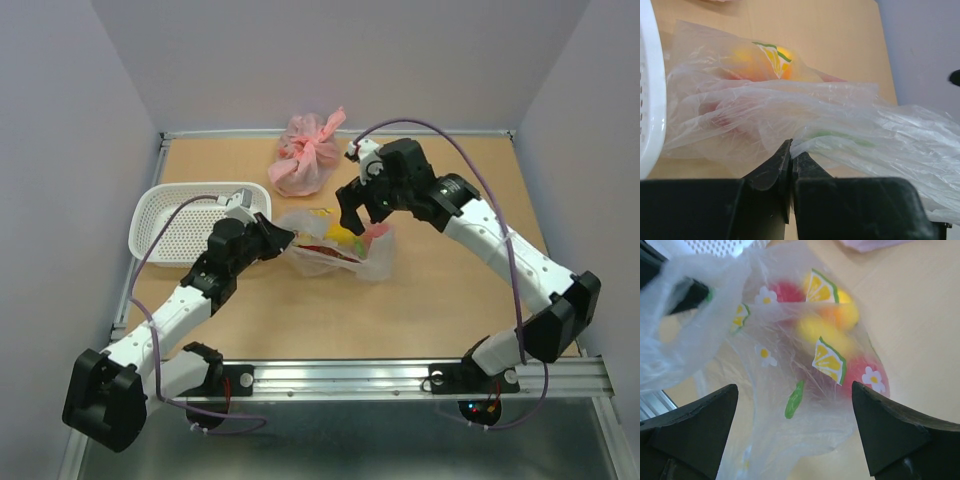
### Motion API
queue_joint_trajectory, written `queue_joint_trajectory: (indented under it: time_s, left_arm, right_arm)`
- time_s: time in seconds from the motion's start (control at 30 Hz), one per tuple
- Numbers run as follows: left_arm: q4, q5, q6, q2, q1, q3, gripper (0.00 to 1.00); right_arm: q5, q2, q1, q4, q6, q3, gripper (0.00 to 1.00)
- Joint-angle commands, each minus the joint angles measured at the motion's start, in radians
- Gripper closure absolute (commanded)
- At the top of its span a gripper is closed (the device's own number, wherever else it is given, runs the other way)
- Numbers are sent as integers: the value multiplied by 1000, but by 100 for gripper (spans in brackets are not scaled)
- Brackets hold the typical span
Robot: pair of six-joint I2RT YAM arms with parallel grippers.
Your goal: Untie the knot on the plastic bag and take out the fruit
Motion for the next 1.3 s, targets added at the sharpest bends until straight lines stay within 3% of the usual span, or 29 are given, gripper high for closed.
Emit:
queue_joint_trajectory:
  time_s: [0.0, 0.3, 0.43, 0.53, 0.6, 0.63, 0.67, 0.7, 0.83, 0.93, 1.03, 1.27]
  left_arm:
    - [24, -6, 35, -43, -9, -27, 86]
    - [26, -12, 46, -65, -15, -53, 85]
    - [24, -10, 49, -65, -17, -53, 85]
    - [24, -10, 49, -78, -21, -54, 85]
    - [20, -9, 47, -97, -23, -64, 85]
    - [17, -12, 46, -106, -24, -73, 85]
    - [7, -13, 46, -114, -23, -77, 85]
    - [3, -18, 46, -132, -23, -84, 85]
    - [-26, -38, 39, -175, -24, -133, 85]
    - [-43, -52, 30, -204, -23, -157, 85]
    - [-75, -82, 24, -229, -23, -173, 85]
    - [-82, -86, 27, -204, -23, -165, 85]
  right_arm:
    - [-131, 19, -4, 104, -128, -106, 0]
    - [-226, 110, 40, 265, -150, -248, 0]
    - [-122, 160, 85, 282, -150, -243, 0]
    - [40, 187, 93, 320, -108, -248, 9]
    - [167, 181, 93, 381, -78, -280, 35]
    - [212, 167, 93, 398, -68, -291, 54]
    - [254, 161, 93, 412, -39, -306, 92]
    - [297, 153, 91, 435, -24, -312, 100]
    - [476, 112, 56, 445, 39, -327, 100]
    - [518, 55, 5, 446, 160, -355, 100]
    - [481, -11, -128, 446, 269, -392, 100]
    - [346, -22, -275, 460, 406, -407, 100]
